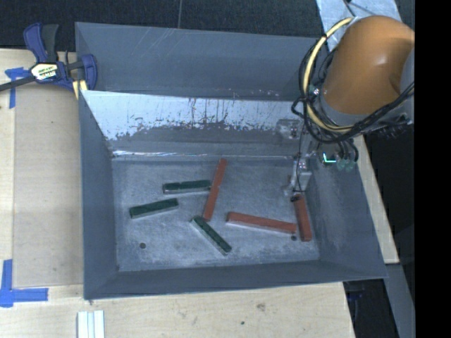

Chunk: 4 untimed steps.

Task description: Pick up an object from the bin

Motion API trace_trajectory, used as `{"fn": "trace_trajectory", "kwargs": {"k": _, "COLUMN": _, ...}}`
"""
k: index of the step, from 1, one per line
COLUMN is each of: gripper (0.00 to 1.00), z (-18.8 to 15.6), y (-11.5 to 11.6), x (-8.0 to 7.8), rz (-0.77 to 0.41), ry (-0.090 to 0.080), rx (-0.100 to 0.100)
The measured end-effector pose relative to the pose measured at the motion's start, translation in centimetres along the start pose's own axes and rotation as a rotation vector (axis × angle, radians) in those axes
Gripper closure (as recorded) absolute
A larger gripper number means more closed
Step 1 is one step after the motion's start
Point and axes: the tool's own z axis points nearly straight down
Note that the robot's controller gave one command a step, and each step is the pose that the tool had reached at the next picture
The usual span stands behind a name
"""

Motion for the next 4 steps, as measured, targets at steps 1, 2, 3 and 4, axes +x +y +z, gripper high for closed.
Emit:
{"fn": "trace_trajectory", "kwargs": {"k": 1, "gripper": 0.00, "z": 12.5, "y": -0.9, "x": 8.9, "rz": -0.182, "ry": 0.005, "rx": -0.001}}
{"fn": "trace_trajectory", "kwargs": {"k": 2, "gripper": 0.00, "z": 16.4, "y": -0.7, "x": 7.2, "rz": -0.256, "ry": -0.001, "rx": 0.000}}
{"fn": "trace_trajectory", "kwargs": {"k": 3, "gripper": 1.00, "z": 16.2, "y": -0.7, "x": 7.1, "rz": -0.257, "ry": -0.005, "rx": 0.000}}
{"fn": "trace_trajectory", "kwargs": {"k": 4, "gripper": 1.00, "z": -3.5, "y": 0.7, "x": 6.4, "rz": -0.294, "ry": -0.016, "rx": 0.003}}
